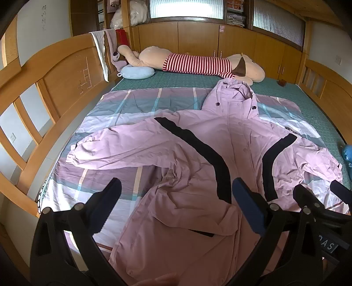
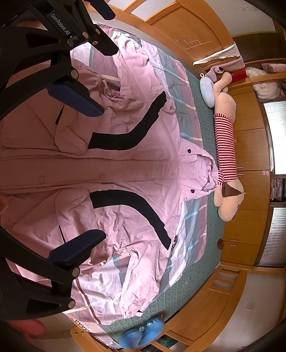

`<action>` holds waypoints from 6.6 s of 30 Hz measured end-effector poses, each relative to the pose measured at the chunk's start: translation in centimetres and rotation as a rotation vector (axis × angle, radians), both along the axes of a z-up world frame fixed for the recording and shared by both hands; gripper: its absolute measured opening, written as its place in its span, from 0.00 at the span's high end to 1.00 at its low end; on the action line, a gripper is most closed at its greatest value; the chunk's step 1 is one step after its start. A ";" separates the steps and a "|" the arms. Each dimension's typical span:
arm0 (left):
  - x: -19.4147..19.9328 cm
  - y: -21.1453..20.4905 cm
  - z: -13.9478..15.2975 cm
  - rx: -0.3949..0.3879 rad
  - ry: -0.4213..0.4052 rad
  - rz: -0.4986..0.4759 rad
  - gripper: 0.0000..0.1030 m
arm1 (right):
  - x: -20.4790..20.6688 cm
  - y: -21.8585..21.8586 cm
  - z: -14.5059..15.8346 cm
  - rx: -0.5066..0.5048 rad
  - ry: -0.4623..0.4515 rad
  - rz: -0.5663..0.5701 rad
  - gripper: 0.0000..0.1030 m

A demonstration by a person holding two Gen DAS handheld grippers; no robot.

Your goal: Fold large clothes

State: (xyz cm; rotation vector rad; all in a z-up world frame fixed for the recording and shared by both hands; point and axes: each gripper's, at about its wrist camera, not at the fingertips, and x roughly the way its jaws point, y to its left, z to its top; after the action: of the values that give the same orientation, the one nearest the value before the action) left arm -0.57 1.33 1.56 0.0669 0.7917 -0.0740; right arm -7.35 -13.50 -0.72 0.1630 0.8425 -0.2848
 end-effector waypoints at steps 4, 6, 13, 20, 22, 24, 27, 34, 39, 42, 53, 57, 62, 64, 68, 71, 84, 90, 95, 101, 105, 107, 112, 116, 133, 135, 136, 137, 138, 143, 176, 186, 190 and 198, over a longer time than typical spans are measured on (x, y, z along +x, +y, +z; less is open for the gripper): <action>0.0 0.0 0.0 0.000 0.000 0.000 0.02 | 0.0 0.1 0.0 -0.002 0.003 0.003 0.01; 0.0 0.0 0.0 -0.001 0.000 0.000 0.02 | -0.1 0.1 0.0 -0.003 0.003 0.005 0.01; 0.0 0.0 0.0 0.001 0.000 -0.001 0.02 | -0.3 0.2 0.1 -0.007 0.003 0.006 0.01; -0.1 -0.1 -0.1 0.001 0.001 0.000 0.02 | -0.5 0.3 0.1 -0.007 0.004 0.012 0.01; -0.1 -0.1 -0.2 0.001 0.002 0.000 0.02 | -0.5 0.3 0.0 -0.004 0.006 0.013 0.01; -0.1 -0.1 -0.3 0.001 0.002 0.000 0.02 | -0.5 0.3 -0.1 -0.004 0.007 0.014 0.01; -0.2 -0.1 -0.5 0.003 0.004 0.001 0.02 | -0.5 0.3 -0.3 -0.002 0.011 0.015 0.01; -0.2 -0.2 -0.8 0.006 0.007 0.002 0.02 | -0.1 0.1 -0.5 -0.001 0.016 0.016 0.01; 0.0 -0.5 -1.2 0.013 0.016 0.001 0.02 | 0.0 -0.2 -1.0 0.005 0.021 0.014 0.01; 0.0 -0.5 -1.2 0.013 0.017 0.002 0.02 | 0.1 -0.5 -1.3 0.011 0.025 0.013 0.01; 0.4 -0.5 -1.9 0.016 0.027 -0.003 0.02 | 0.3 -0.9 -2.1 0.020 0.030 0.015 0.01; 0.8 -0.8 -2.1 0.009 0.017 -0.010 0.02 | 0.4 -2.0 -1.6 0.028 -0.008 0.004 0.01; 3.2 -2.2 -5.0 0.068 0.046 -0.026 0.02 | 3.0 -8.6 -2.3 0.042 -0.083 -0.037 0.01; 4.3 -3.3 -6.9 0.121 0.095 -0.045 0.02 | 5.5 -13.8 -5.4 0.102 0.023 -0.112 0.01; 5.7 -3.9 -9.3 0.091 0.137 -0.087 0.02 | 6.7 -24.2 -10.6 0.291 0.043 -0.276 0.01; 7.3 -4.1 -11.1 0.108 0.127 -0.061 0.02 | 6.8 -30.5 -14.4 0.384 0.095 -0.437 0.01; 16.7 -8.2 -14.1 -0.226 0.292 -0.140 0.02 | 3.3 -45.1 -23.0 0.887 -0.193 -0.711 0.12; 16.5 -10.0 -15.8 -0.212 0.271 -0.185 0.02 | 2.9 -46.2 -21.5 0.818 -0.290 -0.786 0.90; 16.0 -10.6 -16.4 0.018 0.225 -0.218 0.02 | 4.3 -42.6 -12.8 0.504 -0.445 -0.660 0.94; 17.3 -8.8 -17.0 -0.085 0.314 -0.168 0.02 | 9.9 -31.5 -6.5 0.438 -0.517 -0.162 0.94; 18.5 -6.1 -17.1 -0.087 0.319 -0.060 0.02 | 14.9 -19.7 -7.1 0.236 -0.313 0.172 0.94; 19.0 -4.4 -17.0 -0.118 0.332 -0.007 0.02 | 16.1 -15.8 -9.4 0.194 -0.176 0.270 0.86; 20.2 -0.3 -17.0 -0.220 0.363 0.104 0.02 | 15.3 -10.2 -11.5 0.061 -0.055 0.420 0.22; 20.6 0.3 -17.5 -0.262 0.398 0.104 0.02 | 12.2 -10.1 -10.7 -0.067 -0.068 0.467 0.19; 19.6 -3.7 -18.3 -0.155 0.388 0.007 0.02 | 10.2 -25.8 -10.5 0.357 -0.115 -0.227 0.19; 19.2 -3.7 -18.2 -0.155 0.372 0.005 0.02 | 10.1 -28.6 -13.3 0.397 -0.017 -0.373 0.19; 19.1 -3.7 -18.0 -0.158 0.364 0.003 0.02 | 10.2 -29.3 -14.2 0.424 0.009 -0.406 0.19; 19.0 -3.8 -17.9 -0.162 0.356 0.004 0.02 | 10.2 -30.2 -15.3 0.464 0.034 -0.434 0.19; 18.9 -3.7 -17.7 -0.174 0.343 0.001 0.02 | 10.1 -31.0 -16.3 0.517 0.038 -0.450 0.19; 18.3 -3.8 -16.2 -0.231 0.282 -0.042 0.02 | 10.0 -30.3 -15.0 0.540 -0.096 -0.351 1.00; 14.7 -10.6 -16.2 -0.026 0.184 -0.273 0.02 | 9.7 -15.5 -4.6 0.542 -0.371 0.568 0.23; 16.9 -8.6 -15.7 -0.177 0.237 -0.238 0.02 | 10.8 -16.0 -7.1 0.400 -0.257 0.345 0.09; 20.2 -7.7 -16.2 -0.138 0.238 -0.183 0.02 | 11.8 -18.0 -9.7 0.435 -0.198 0.236 0.09; 25.3 -2.2 -20.2 -0.587 0.453 -0.087 0.06 | 13.5 -17.7 -12.7 0.444 -0.058 0.205 0.09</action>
State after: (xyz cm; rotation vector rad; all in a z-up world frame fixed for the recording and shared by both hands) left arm 24.72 -0.88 -18.67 -0.4866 1.1903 -0.4114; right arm 6.20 -31.18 -13.41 0.4927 0.8483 0.1031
